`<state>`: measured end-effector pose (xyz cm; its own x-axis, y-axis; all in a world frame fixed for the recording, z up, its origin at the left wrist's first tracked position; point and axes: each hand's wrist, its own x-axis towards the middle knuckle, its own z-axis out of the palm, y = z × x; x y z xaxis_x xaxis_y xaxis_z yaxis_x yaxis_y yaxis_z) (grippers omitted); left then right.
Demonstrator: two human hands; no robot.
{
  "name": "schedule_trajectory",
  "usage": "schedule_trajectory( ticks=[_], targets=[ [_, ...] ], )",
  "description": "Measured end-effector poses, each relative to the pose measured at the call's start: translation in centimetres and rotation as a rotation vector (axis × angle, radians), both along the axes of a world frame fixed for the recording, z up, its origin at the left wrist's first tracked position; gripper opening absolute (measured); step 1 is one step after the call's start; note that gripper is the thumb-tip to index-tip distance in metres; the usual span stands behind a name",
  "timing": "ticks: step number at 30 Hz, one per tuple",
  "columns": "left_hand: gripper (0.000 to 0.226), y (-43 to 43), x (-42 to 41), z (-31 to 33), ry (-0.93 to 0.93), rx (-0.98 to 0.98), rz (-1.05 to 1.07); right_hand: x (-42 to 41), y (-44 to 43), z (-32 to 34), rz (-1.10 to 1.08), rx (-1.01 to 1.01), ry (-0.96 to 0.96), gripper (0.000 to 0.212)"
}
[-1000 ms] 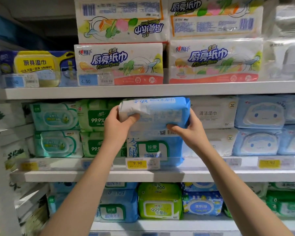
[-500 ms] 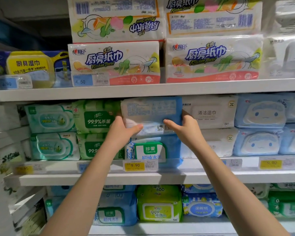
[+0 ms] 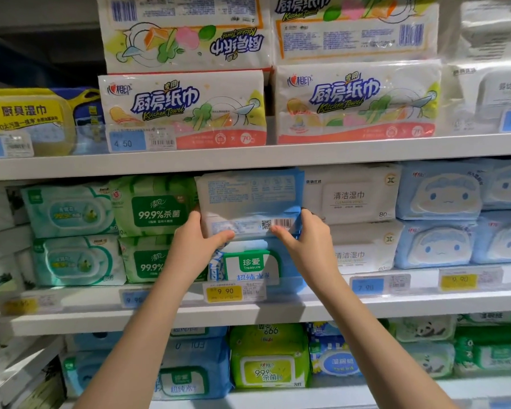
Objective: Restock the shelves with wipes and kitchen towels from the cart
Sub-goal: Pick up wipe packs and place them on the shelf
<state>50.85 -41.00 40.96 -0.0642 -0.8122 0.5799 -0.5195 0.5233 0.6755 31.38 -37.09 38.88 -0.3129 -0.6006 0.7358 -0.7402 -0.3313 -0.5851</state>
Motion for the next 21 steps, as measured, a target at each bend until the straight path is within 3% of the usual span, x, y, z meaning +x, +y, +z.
schedule_trajectory(
  ticks=[15, 21],
  targets=[
    [0.041, 0.2, 0.5, -1.0, -0.007, -0.107, 0.07, -0.2, 0.4, -0.3, 0.033, 0.103, 0.121, 0.034],
    [0.039, 0.2, 0.2, -1.3, 0.01, -0.112, 0.072, -0.2, 0.4, -0.7, -0.012, 0.06, 0.048, 0.028]
  ],
)
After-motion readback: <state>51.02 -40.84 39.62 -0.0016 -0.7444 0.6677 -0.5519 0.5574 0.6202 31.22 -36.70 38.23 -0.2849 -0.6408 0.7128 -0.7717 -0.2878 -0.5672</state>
